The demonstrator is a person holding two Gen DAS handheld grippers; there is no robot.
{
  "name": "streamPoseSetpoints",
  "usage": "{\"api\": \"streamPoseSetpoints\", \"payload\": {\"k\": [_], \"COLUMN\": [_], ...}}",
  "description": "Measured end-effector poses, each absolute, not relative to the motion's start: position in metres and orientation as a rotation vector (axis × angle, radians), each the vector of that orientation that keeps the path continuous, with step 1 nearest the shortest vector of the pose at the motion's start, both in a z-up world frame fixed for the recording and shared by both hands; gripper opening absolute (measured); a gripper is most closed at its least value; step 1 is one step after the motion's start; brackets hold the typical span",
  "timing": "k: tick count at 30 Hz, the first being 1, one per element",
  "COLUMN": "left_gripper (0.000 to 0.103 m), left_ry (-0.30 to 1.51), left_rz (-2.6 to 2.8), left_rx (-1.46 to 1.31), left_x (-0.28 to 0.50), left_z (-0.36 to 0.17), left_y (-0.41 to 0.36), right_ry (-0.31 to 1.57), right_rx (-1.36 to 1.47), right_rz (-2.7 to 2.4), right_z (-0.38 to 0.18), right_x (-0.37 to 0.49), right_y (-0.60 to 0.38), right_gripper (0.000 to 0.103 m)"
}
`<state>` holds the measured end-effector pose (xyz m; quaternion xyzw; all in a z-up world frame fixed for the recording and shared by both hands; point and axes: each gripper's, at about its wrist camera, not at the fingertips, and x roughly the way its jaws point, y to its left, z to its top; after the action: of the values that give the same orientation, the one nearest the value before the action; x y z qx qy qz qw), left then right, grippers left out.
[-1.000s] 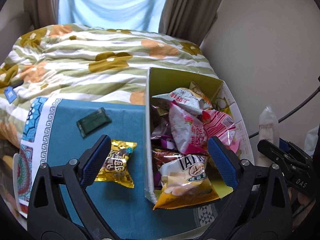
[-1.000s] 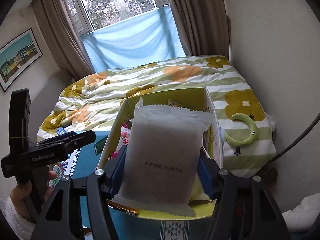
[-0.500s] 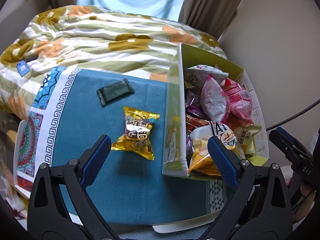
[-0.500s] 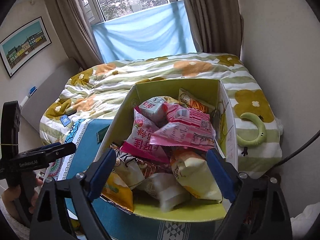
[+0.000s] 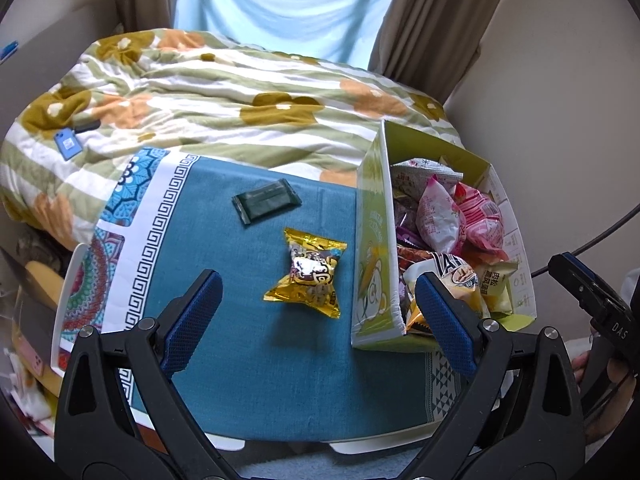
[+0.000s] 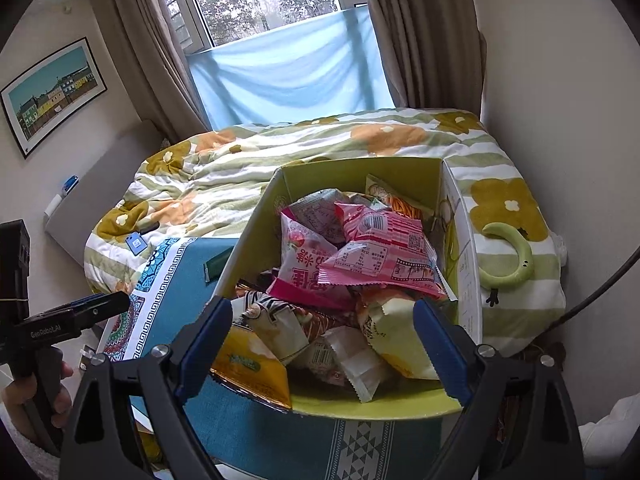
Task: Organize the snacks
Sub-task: 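Release both snacks into the box and move both tools back over the table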
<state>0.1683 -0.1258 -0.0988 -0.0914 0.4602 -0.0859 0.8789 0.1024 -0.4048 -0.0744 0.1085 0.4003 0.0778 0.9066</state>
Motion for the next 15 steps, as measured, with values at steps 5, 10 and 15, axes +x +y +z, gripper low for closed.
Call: {"api": "streamPoseSetpoints", "payload": {"k": [5, 10, 15], "left_gripper": [0.097, 0.097, 0.097], "left_ry": [0.933, 0.915, 0.907], "left_rz": [-0.193, -0.226, -0.262], "left_rx": [-0.173, -0.12, -0.057], "left_x": [0.173, 0.189, 0.212], "left_z": [-0.09, -0.08, -0.073], "left_y": [-0.104, -0.081, -0.054], "right_ry": [0.792, 0.731, 0.69], "right_rx": [0.188, 0.171, 0.158], "right_rz": [0.164, 0.136, 0.102], "right_z": [-0.061, -0.046, -0.036], "right_x": [0.103, 0.105, 0.11], "right_y": [-0.386, -0.363, -0.325], "right_gripper": [0.09, 0.102, 0.102]}}
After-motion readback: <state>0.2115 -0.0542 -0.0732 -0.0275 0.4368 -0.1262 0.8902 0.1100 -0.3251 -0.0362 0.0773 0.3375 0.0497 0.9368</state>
